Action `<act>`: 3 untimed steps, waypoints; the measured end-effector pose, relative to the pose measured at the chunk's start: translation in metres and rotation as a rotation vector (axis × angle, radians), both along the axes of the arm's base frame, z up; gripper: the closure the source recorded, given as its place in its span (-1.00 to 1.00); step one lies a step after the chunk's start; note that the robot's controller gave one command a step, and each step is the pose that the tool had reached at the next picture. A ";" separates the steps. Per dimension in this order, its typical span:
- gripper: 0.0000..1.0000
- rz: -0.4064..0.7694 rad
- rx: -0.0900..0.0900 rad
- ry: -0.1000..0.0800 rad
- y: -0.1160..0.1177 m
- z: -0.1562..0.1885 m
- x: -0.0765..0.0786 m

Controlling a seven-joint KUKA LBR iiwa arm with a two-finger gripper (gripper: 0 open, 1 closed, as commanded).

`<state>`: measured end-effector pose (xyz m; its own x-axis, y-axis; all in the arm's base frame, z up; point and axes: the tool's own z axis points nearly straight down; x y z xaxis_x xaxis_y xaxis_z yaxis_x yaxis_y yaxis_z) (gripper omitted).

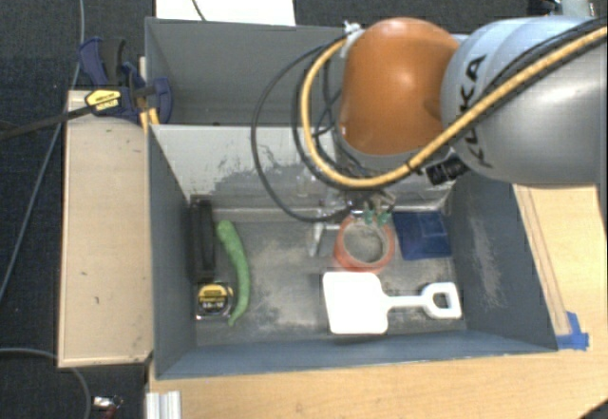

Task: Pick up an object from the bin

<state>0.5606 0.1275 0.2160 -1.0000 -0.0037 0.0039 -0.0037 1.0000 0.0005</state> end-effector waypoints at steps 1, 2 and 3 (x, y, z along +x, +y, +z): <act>-1.00 -0.005 0.001 -0.007 -0.001 0.004 0.002; -1.00 0.242 0.001 -0.010 -0.049 -0.087 0.009; -1.00 0.317 0.001 -0.012 -0.106 -0.055 0.017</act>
Offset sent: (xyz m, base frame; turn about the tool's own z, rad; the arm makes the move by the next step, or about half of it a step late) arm 0.0118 -0.0800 -0.1460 -0.3935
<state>0.5779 0.0216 0.1612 -0.9490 -0.3151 -0.0079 -0.3151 0.9490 -0.0003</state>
